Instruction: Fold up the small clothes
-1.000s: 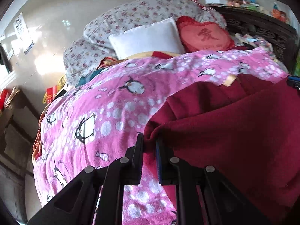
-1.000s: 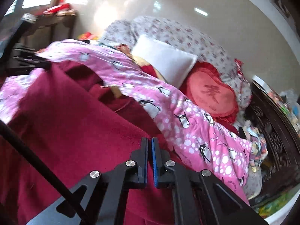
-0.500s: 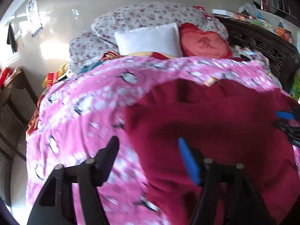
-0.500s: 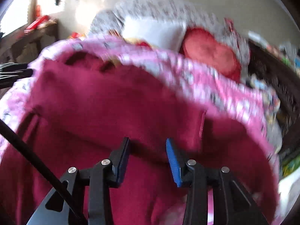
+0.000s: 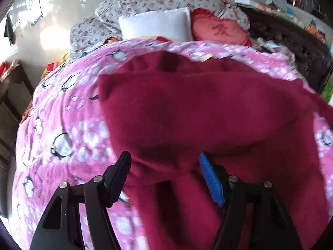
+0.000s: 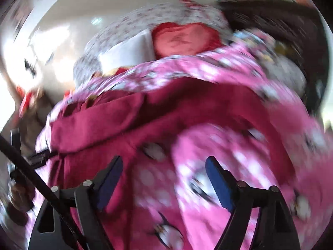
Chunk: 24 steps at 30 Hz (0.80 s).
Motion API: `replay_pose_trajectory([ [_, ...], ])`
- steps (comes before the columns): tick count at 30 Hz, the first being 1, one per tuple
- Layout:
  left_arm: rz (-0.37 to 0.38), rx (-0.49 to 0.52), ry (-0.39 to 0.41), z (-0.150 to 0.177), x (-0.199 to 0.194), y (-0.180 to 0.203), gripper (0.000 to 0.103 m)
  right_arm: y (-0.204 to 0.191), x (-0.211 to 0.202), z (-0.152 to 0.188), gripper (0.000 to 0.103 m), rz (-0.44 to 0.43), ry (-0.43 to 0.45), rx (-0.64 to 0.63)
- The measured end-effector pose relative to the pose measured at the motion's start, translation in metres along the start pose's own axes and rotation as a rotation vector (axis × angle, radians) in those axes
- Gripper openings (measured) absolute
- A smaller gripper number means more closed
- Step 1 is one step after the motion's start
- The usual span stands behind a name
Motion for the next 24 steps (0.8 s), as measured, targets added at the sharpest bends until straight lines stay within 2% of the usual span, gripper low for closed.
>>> replay_pose_trajectory([
  [1, 0.023, -0.008, 0.006, -0.002, -0.004, 0.007, 0.069, 0.011, -0.007, 0.003, 0.086, -0.010, 0.023, 0.048],
  [4, 0.078, -0.021, 0.000, -0.006, -0.009, 0.027, 0.070, 0.045, -0.027, 0.008, 0.098, -0.093, 0.135, 0.242],
  [7, 0.125, -0.026, -0.011, -0.008, -0.013, 0.044, 0.070, 0.063, -0.018, 0.003, 0.100, -0.189, 0.157, 0.398],
  [10, 0.119, 0.006, -0.003, -0.008, -0.019, 0.053, 0.070, 0.075, -0.009, 0.001, 0.100, -0.069, 0.146, 0.489],
  [13, 0.118, 0.028, 0.000, -0.005, -0.026, 0.054, 0.070, 0.070, -0.025, -0.003, 0.100, -0.041, 0.213, 0.435],
  [15, 0.121, 0.029, -0.008, -0.005, -0.026, 0.053, 0.070, 0.070, -0.025, -0.023, 0.100, -0.017, 0.213, 0.367],
  [17, 0.111, 0.016, -0.010, -0.007, -0.026, 0.051, 0.070, 0.081, -0.023, -0.048, 0.100, -0.052, 0.222, 0.374],
  [18, 0.115, 0.003, -0.010, -0.007, -0.026, 0.050, 0.070, 0.095, -0.026, -0.064, 0.099, -0.079, 0.254, 0.425],
  [20, 0.140, -0.019, -0.014, -0.007, -0.026, 0.047, 0.070, 0.114, -0.038, -0.076, 0.099, 0.031, 0.275, 0.478],
  [21, 0.147, -0.020, -0.012, -0.006, -0.027, 0.047, 0.070, 0.119, -0.049, -0.076, 0.100, 0.085, 0.277, 0.482],
  [24, 0.135, 0.001, -0.015, -0.005, -0.023, 0.047, 0.070, 0.116, -0.066, -0.060, 0.100, 0.020, 0.279, 0.448],
])
Point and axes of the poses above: each gripper's, at about its wrist camera, not at the fingertips, and x roughly the way its jaws point, y to its right, z to its underside, the point moved 2 cm from there along x, roughly the way its jaws point, and after that the axes turned 5 degrees about -z, right-handed, at the moved point
